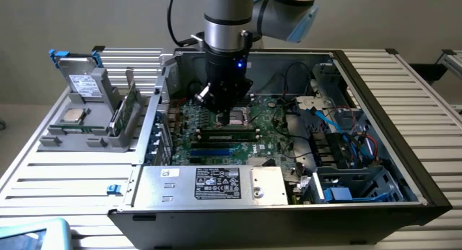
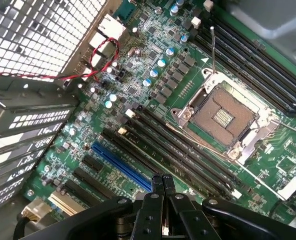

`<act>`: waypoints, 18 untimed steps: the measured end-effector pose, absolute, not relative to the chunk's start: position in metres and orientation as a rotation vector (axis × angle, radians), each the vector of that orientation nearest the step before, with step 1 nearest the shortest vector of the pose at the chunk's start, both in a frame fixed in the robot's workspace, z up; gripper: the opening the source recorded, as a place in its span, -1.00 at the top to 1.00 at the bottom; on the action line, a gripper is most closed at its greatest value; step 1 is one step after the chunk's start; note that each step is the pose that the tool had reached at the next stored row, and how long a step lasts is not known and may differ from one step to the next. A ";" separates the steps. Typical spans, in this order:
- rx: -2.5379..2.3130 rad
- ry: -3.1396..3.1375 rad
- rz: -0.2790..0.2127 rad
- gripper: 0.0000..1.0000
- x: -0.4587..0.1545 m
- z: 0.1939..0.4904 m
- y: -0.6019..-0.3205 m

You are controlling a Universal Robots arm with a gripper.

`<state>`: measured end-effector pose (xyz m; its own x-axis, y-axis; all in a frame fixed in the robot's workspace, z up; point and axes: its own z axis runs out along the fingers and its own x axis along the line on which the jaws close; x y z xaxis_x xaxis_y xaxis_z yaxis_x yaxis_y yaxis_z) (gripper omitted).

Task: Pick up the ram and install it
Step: 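Press down the ram until it locks into place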

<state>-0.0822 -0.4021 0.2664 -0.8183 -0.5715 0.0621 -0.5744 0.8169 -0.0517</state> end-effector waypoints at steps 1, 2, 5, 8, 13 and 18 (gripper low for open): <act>0.918 -2.959 0.104 0.79 -0.082 0.266 -0.402; 0.904 -2.967 0.101 0.79 -0.082 0.266 -0.402; 0.864 -2.987 0.096 0.79 -0.082 0.266 -0.402; 0.823 -3.007 0.090 0.79 -0.082 0.266 -0.402; 0.747 -3.037 0.082 0.79 -0.082 0.266 -0.402; 0.648 -3.060 0.081 0.79 -0.082 0.266 -0.402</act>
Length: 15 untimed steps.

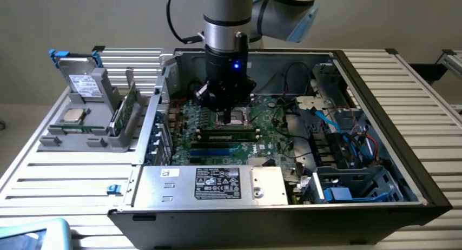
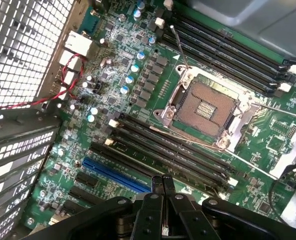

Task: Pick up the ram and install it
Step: 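Press down the ram until it locks into place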

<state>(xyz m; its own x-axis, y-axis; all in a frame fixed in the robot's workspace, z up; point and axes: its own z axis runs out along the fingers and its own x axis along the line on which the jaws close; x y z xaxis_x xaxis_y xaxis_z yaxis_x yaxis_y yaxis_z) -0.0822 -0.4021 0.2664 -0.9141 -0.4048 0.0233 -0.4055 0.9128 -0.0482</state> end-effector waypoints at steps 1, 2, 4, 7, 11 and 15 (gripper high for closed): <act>0.628 -3.064 0.081 0.79 -0.082 0.266 -0.402; 0.608 -3.068 0.081 0.79 -0.082 0.266 -0.402; 0.566 -3.075 0.081 0.79 -0.082 0.266 -0.402; 0.503 -3.085 0.080 0.79 -0.082 0.266 -0.402; 0.419 -3.096 0.079 0.79 -0.082 0.266 -0.402; 0.336 -3.105 0.077 0.79 -0.082 0.266 -0.402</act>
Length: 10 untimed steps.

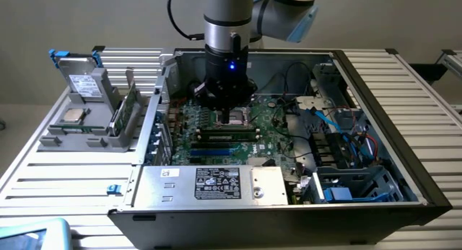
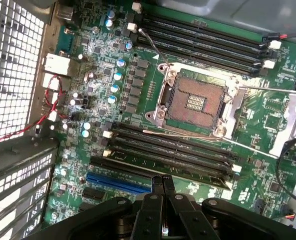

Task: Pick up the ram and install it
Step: 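Press down the ram until it locks into place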

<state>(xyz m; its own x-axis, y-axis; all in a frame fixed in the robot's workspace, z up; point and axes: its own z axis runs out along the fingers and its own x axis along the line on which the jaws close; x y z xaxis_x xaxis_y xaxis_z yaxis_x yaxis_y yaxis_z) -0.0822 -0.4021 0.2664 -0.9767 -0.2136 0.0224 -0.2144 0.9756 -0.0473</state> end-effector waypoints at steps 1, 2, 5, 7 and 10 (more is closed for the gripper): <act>0.316 -3.107 0.077 0.79 -0.082 0.266 -0.402; 0.294 -3.109 0.077 0.79 -0.082 0.266 -0.402; 0.232 -3.113 0.075 0.79 -0.082 0.266 -0.402; 0.191 -3.116 0.075 0.79 -0.082 0.266 -0.402; 0.128 -3.118 0.074 0.79 -0.082 0.266 -0.402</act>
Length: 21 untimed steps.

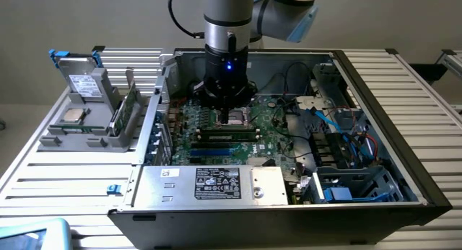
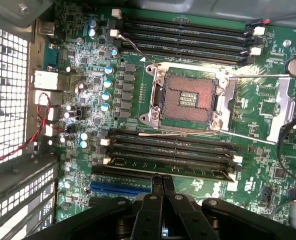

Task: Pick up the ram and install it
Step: 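Press down the ram until it locks into place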

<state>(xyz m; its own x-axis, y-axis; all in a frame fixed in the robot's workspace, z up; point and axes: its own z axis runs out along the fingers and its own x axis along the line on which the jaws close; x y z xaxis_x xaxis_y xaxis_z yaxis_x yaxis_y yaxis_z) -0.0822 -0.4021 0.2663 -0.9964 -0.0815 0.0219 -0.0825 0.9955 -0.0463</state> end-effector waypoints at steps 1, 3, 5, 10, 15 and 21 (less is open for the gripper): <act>0.108 -3.119 0.073 0.79 -0.082 0.266 -0.402; 0.066 -3.119 0.073 0.79 -0.082 0.266 -0.402; 0.026 -3.120 0.072 0.79 -0.082 0.266 -0.402; -0.058 -3.121 0.071 0.79 -0.082 0.266 -0.402; -0.109 -3.140 0.084 0.79 -0.082 0.266 -0.402; -0.140 -3.153 0.087 0.79 -0.082 0.266 -0.402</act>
<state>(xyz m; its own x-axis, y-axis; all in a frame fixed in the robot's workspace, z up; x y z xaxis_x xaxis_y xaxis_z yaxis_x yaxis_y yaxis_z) -0.0822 -0.4021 0.2663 -0.9959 0.0883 -0.0184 0.0892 0.9945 -0.0545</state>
